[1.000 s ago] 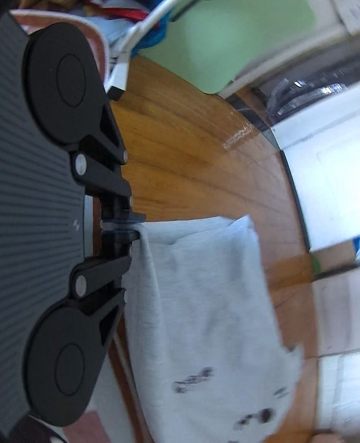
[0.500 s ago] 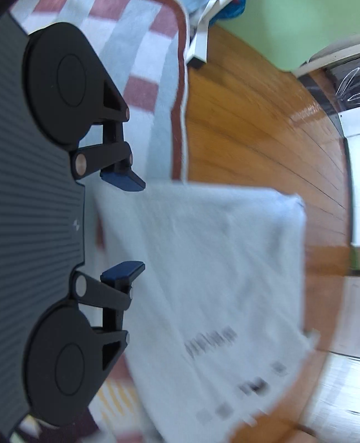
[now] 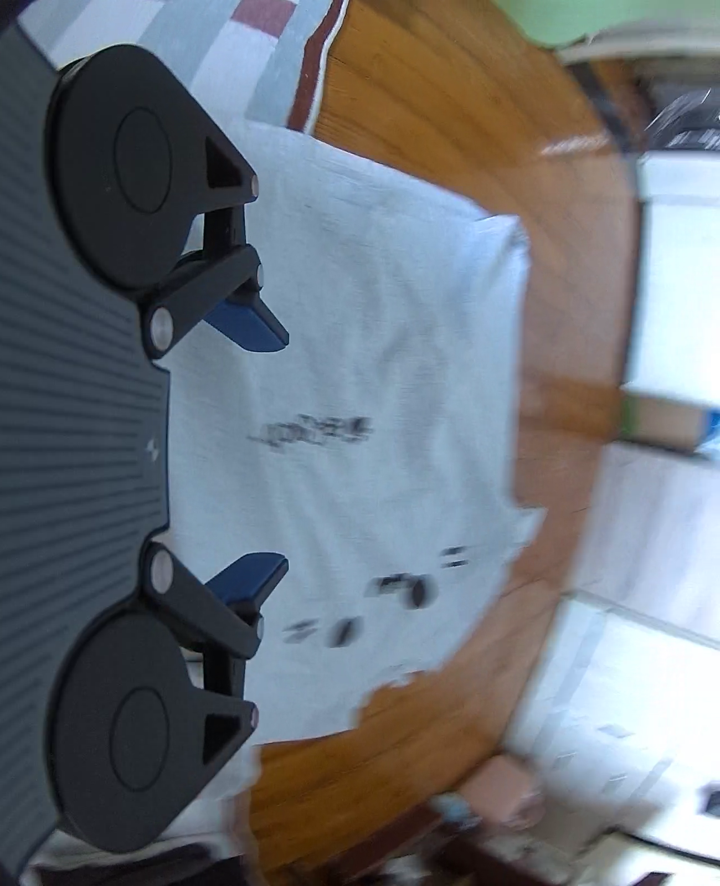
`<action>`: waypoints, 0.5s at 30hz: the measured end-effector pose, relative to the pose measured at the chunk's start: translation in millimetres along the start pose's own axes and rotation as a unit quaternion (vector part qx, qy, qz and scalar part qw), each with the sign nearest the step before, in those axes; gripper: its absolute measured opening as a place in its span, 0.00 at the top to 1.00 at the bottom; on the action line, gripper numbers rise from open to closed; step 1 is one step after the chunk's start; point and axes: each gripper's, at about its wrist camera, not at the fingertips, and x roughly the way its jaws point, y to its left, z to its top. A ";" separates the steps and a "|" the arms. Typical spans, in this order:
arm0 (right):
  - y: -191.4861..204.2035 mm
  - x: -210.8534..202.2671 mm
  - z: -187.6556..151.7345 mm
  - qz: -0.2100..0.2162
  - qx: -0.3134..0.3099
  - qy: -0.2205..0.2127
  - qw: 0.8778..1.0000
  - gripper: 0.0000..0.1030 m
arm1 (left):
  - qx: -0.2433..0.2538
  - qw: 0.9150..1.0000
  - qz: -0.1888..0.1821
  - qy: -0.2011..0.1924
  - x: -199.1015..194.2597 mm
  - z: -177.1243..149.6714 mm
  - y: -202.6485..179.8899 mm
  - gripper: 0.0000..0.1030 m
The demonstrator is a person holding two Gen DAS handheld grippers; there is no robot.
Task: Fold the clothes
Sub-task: 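Lay the sweatshirt face up on the floor and open both grippers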
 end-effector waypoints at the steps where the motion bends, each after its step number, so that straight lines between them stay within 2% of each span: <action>1: 7.9 -2.2 -2.2 -0.031 -0.035 -0.007 0.999 0.49 | 0.000 1.000 0.002 -0.007 4.5 -8.7 -5.9 0.18; 2: 15.8 -4.4 -4.4 -0.062 -0.070 -0.013 0.996 0.49 | 0.000 1.000 0.005 -0.014 9.2 -17.5 -11.7 0.18; 4: 31.5 -8.7 -8.8 -0.123 -0.139 -0.027 0.982 0.49 | 0.015 1.000 -0.011 0.017 21.5 -34.3 -17.3 0.18; 5: 36.9 -8.9 -12.4 -0.147 -0.169 -0.032 0.974 0.49 | 0.042 0.999 -0.009 0.028 23.7 -39.1 -22.1 0.18; 8: 26.2 10.3 -33.8 -0.151 -0.202 -0.051 0.966 0.49 | 0.142 0.989 -0.007 0.047 24.9 -49.7 -36.7 0.18; 10: 17.8 23.9 -47.1 -0.151 -0.219 -0.065 0.962 0.49 | 0.167 0.985 -0.028 0.038 18.7 -53.7 -40.0 0.18; 12: 5.7 41.3 -55.0 -0.152 -0.221 -0.076 0.960 0.49 | 0.153 0.986 -0.053 0.046 17.2 -50.5 -40.1 0.18; 15: -17.2 66.9 -60.5 -0.168 -0.203 -0.076 0.962 0.49 | 0.158 0.985 -0.038 0.054 13.7 -42.1 -54.5 0.18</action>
